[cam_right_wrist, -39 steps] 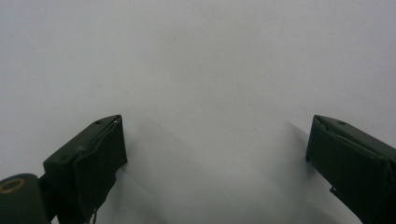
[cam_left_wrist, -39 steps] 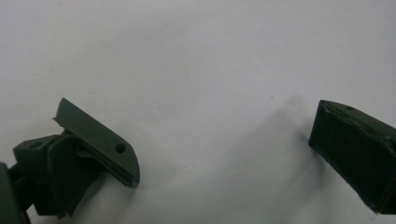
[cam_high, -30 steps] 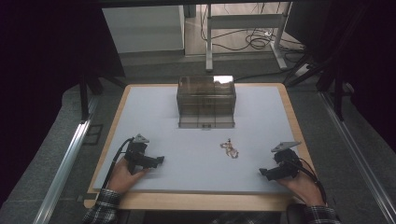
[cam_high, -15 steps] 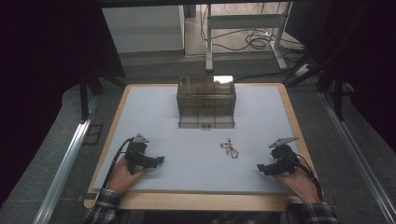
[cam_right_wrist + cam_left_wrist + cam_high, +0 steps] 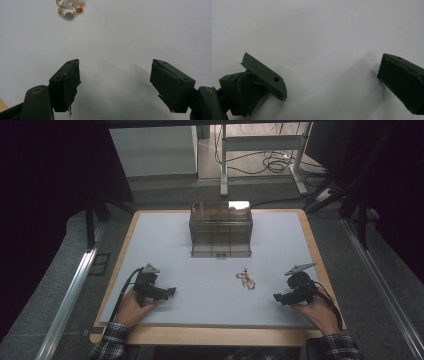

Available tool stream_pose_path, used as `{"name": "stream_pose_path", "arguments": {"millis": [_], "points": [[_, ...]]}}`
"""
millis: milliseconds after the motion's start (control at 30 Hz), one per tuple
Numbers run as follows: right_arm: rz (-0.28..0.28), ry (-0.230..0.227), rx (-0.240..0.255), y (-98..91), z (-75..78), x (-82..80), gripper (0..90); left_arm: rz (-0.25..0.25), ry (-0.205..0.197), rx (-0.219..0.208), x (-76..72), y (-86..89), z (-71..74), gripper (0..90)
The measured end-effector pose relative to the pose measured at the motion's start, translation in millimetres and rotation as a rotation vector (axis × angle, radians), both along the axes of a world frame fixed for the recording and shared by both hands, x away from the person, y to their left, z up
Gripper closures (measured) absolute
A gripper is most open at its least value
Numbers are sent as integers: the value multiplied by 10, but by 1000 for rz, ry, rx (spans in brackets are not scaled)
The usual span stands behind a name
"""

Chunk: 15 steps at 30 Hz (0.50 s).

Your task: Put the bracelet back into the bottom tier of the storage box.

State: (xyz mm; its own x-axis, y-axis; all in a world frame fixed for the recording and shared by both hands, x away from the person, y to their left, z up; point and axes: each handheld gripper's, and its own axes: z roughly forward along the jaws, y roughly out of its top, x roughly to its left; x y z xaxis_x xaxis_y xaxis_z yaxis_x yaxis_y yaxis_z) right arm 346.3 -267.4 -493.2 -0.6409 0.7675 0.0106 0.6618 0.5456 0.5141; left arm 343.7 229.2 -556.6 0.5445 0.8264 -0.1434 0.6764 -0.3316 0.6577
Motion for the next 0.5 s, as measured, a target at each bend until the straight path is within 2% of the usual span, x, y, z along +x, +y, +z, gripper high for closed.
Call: {"name": "stream_pose_path", "arguments": {"millis": [500], "points": [[26, 6, -30, 175, 74, 142, 285, -2, 1, 3, 0, 2, 1, 0]]}}
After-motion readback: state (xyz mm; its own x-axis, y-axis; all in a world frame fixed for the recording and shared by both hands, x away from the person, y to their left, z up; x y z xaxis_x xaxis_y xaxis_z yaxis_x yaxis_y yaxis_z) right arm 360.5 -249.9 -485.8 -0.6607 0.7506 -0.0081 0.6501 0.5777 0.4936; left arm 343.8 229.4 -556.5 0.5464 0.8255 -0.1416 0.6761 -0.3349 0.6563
